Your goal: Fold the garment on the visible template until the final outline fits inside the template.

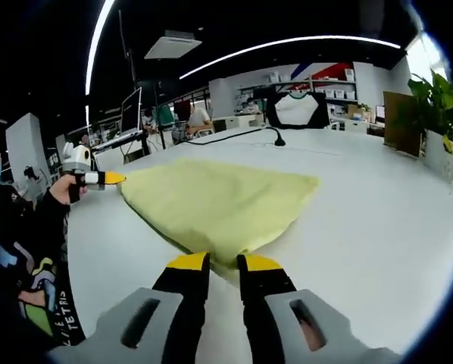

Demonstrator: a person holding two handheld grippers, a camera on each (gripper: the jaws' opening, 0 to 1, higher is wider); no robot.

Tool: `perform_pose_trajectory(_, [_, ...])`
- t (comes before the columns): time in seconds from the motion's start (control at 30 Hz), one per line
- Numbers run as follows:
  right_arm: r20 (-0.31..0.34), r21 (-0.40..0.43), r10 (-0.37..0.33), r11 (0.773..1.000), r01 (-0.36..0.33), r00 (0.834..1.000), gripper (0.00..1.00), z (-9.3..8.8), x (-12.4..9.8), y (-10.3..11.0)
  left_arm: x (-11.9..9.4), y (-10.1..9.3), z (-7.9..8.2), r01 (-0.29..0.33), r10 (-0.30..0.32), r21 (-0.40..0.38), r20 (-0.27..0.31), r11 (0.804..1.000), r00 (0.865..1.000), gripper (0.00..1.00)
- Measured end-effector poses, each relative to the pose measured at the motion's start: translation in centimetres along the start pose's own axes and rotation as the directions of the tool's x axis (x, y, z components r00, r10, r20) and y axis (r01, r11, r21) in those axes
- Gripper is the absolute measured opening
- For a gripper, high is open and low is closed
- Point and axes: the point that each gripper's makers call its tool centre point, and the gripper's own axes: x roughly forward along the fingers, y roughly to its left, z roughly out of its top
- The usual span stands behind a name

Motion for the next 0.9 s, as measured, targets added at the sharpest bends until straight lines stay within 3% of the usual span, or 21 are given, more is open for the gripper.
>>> perform_pose_trajectory(0.07, [0.012, 0.019, 0.011, 1.0, -0.011, 1.0, 0.06, 0.0, -0.3, -0.1, -0.1, 0.3, 0.0, -0.013, 0.013, 0.001, -0.006, 1.0, 1.0, 0.05])
perform_pose_trajectory(0.13, [0.034, 0.022, 0.013, 1.0, -0.014, 0.999, 0.02, 0.0, -0.7, -0.1, -0.3, 1.4, -0.2, -0.065, 0.067, 0.058, -0.026, 0.996, 0.997, 0.05])
perform_pose_trajectory(0.17, [0.03, 0.012, 0.009, 1.0, -0.009, 0.999, 0.02, -0.1, -0.8, -0.1, -0.2, 1.2, -0.3, -0.057, 0.059, 0.051, -0.026, 0.997, 0.998, 0.04])
perform_pose_trajectory(0.23, [0.015, -0.048, -0.031, 0.998, 0.032, 0.999, 0.01, -0.5, -0.9, -0.4, -0.3, 1.1, -0.4, -0.069, 0.072, 0.076, -0.028, 0.995, 0.997, 0.03])
perform_pose_trajectory(0.3, [-0.01, -0.093, -0.052, 0.994, 0.05, 0.999, 0.0, -0.9, -0.9, -0.5, -0.4, 1.8, -0.7, -0.102, 0.112, 0.157, -0.06, 0.982, 0.992, 0.03])
perform_pose_trajectory(0.5, [-0.006, -0.077, -0.037, 0.996, 0.036, 0.999, 0.0, -1.0, -1.7, -0.4, -0.3, 2.0, -0.9, -0.108, 0.118, 0.152, -0.055, 0.982, 0.992, 0.03])
perform_pose_trajectory(0.53, [-0.006, -0.078, -0.039, 0.996, 0.038, 0.999, 0.0, -1.1, -1.8, -0.5, -0.3, 1.9, -1.4, -0.108, 0.124, 0.188, -0.075, 0.976, 0.989, 0.03])
perform_pose_trajectory(0.63, [-0.013, -0.098, -0.048, 0.994, 0.047, 0.999, 0.0, -0.9, -1.7, -0.5, -0.4, 1.4, -1.0, -0.112, 0.126, 0.208, -0.056, 0.972, 0.99, 0.03])
perform_pose_trajectory(0.73, [-0.013, -0.085, -0.037, 0.996, 0.036, 0.999, 0.02, -0.9, -2.0, -0.3, -0.7, 0.7, -0.9, -0.075, 0.086, 0.204, -0.049, 0.976, 0.995, 0.04])
perform_pose_trajectory(0.8, [0.008, -0.066, -0.049, 0.997, 0.05, 0.999, 0.02, -0.6, -2.7, -0.6, -1.5, 0.3, -0.8, -0.055, 0.067, 0.196, -0.054, 0.979, 0.996, 0.07])
perform_pose_trajectory(0.9, [0.029, -0.053, -0.105, 0.993, 0.107, 0.994, 0.01, -0.2, -4.0, -1.7, -2.5, 0.6, -0.1, -0.091, 0.101, 0.216, -0.038, 0.972, 0.994, 0.09])
